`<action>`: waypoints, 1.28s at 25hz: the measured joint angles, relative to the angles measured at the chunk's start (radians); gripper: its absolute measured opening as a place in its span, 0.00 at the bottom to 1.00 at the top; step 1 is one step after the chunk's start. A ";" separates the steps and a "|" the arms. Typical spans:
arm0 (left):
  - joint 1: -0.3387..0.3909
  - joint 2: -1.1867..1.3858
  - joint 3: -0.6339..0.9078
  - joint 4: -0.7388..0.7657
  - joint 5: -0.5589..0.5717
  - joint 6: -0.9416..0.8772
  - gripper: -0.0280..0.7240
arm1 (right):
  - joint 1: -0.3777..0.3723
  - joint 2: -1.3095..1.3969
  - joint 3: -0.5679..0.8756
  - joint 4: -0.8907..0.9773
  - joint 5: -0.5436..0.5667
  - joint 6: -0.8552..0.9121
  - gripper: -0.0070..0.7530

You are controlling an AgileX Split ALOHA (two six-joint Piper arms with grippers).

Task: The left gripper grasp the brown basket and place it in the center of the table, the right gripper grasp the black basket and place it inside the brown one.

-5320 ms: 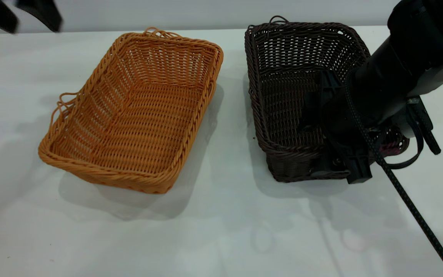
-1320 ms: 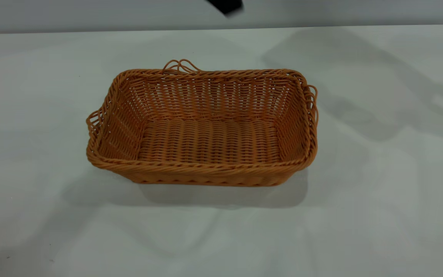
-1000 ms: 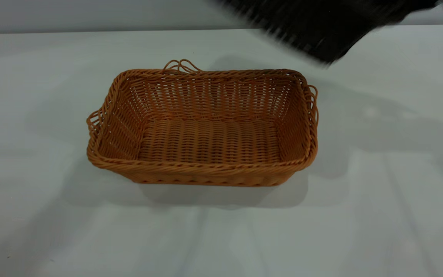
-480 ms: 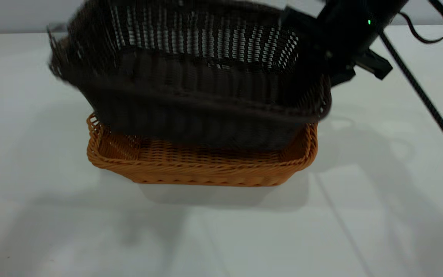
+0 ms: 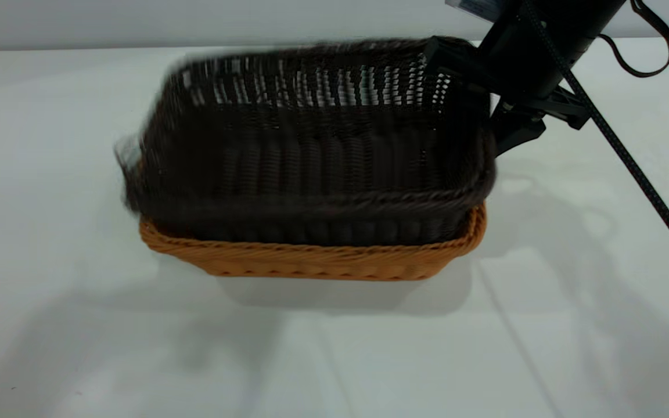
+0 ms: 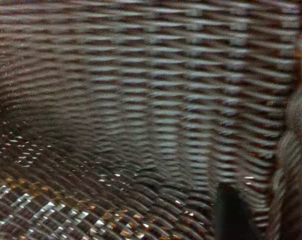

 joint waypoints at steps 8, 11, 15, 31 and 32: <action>0.000 -0.042 0.001 0.032 0.000 -0.007 0.61 | 0.000 -0.052 -0.114 -0.143 0.214 -0.022 0.77; 0.000 -0.097 0.001 0.089 0.000 -0.076 0.61 | 0.000 -0.113 -0.216 -0.255 0.353 0.015 0.79; 0.000 -0.205 0.001 0.222 0.003 -0.250 0.61 | 0.000 -0.240 -0.346 -0.359 0.436 0.074 0.77; 0.000 -0.586 0.046 0.527 0.059 -1.071 0.61 | 0.000 -1.021 -0.345 -0.458 0.495 0.164 0.76; 0.000 -0.609 0.078 0.527 0.059 -1.088 0.61 | 0.000 -1.061 -0.317 -0.464 0.495 0.164 0.76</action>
